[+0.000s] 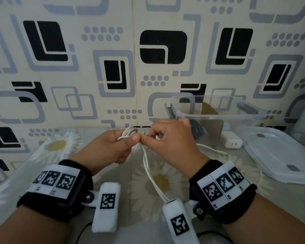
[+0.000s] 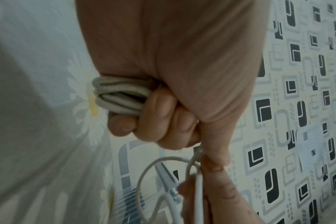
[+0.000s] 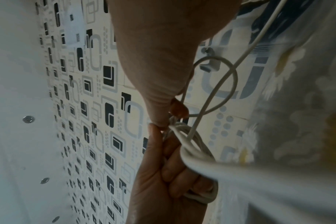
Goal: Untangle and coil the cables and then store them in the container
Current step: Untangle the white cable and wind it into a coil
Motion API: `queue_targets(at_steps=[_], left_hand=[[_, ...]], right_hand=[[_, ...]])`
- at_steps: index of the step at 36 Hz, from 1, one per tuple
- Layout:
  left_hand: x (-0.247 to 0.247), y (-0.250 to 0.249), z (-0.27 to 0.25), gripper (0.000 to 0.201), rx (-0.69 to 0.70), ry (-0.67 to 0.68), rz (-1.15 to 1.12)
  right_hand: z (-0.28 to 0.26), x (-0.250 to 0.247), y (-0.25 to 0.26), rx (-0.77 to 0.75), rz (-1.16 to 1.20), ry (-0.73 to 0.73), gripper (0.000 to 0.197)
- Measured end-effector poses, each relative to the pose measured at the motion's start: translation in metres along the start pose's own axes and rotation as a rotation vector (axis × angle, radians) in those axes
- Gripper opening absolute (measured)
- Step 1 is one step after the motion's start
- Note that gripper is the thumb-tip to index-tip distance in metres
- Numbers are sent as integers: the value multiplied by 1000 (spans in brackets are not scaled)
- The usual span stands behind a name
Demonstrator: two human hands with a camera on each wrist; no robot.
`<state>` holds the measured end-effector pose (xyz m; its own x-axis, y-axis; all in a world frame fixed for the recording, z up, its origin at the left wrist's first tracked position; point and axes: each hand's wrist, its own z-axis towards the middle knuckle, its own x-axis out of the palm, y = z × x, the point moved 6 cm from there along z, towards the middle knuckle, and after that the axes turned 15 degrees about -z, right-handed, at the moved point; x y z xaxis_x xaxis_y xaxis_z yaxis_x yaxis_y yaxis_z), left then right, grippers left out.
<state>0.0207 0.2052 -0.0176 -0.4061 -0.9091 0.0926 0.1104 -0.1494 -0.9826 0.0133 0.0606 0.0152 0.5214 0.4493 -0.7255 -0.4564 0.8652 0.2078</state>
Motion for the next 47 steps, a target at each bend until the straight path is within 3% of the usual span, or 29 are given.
queue_targets(at_steps=[4, 9, 12, 16, 21, 26, 31, 40, 43, 47], left_hand=[[-7, -1, 3, 27, 68, -113, 26], [-21, -3, 4, 36, 143, -227, -35], [-27, -5, 4, 38, 194, -290, -49], [-36, -7, 4, 46, 200, -364, -170], [-49, -6, 7, 53, 107, -355, -576], [-57, -11, 5, 55, 101, -313, -911], [-77, -12, 2, 47, 182, -316, -1157], [-121, -6, -8, 57, 385, -564, -1340], [-124, -3, -10, 59, 397, -652, -1287], [-110, -9, -9, 55, 336, -616, -1143]], right_hand=[[-3, 13, 1, -21, 192, 159, 30], [-7, 21, 7, -72, 218, 283, 29], [-6, 19, 7, -59, 251, 252, 19], [-4, 15, -4, 74, 364, 164, 22], [-2, 12, -25, 292, 491, 93, 29], [-5, 26, -40, 430, 462, 184, 24], [-9, 45, -48, 401, 372, 317, 20], [-9, 67, -65, 362, 121, 431, 21], [-8, 69, -65, 345, 93, 444, 19], [-9, 68, -63, 318, 105, 460, 13]])
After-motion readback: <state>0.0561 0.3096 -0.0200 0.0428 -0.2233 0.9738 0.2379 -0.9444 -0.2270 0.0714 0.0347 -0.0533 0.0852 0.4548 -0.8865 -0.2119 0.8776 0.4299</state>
